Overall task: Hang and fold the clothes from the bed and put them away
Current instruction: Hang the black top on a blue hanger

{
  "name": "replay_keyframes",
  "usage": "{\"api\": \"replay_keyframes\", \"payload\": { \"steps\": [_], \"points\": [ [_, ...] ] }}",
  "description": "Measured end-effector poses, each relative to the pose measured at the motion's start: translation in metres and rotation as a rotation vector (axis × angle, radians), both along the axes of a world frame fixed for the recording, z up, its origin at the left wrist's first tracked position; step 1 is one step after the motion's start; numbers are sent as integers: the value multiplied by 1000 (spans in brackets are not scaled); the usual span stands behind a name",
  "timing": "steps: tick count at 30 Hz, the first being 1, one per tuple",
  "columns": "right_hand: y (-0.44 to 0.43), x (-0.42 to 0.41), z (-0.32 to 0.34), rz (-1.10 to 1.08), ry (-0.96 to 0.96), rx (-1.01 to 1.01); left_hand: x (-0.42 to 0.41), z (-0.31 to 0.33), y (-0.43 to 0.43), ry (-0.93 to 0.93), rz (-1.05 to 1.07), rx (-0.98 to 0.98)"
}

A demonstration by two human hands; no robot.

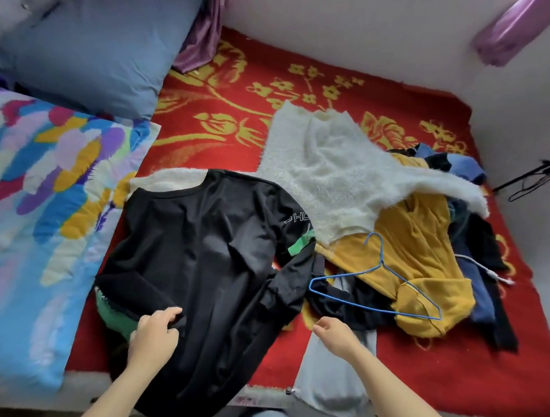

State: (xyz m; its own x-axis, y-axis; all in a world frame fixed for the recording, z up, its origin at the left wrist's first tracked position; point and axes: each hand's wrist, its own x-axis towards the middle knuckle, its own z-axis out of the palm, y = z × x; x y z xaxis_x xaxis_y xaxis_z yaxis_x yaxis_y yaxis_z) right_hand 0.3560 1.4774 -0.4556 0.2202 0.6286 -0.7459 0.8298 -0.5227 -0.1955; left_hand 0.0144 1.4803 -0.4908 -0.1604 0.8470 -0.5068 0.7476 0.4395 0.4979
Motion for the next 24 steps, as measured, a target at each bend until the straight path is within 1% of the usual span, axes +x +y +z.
{"api": "replay_keyframes", "payload": {
  "steps": [2, 6, 10, 13, 16, 20, 24],
  "points": [
    [0, 28, 0, -34, -32, 6, 13, -3, 0, 76, -15, -21],
    [12, 90, -6, -79, -60, 55, 46, -13, -3, 82, 8, -53],
    [40, 143, -16, -169, -28, 124, 74, -16, -13, 33, 166, -86],
    [69, 177, -32, -236, -30, 142, 95, -16, -20, 39, 231, -120],
    [99, 197, -45, -293, -54, 166, 109, -16, -18, 57, 301, -134],
    [124, 210, -62, -237, -76, 144, 125, -16, -6, 84, 362, -134],
    [137, 221, -77, -250, -109, 135, 136, -15, 13, 103, 383, -134]
  ]
}}
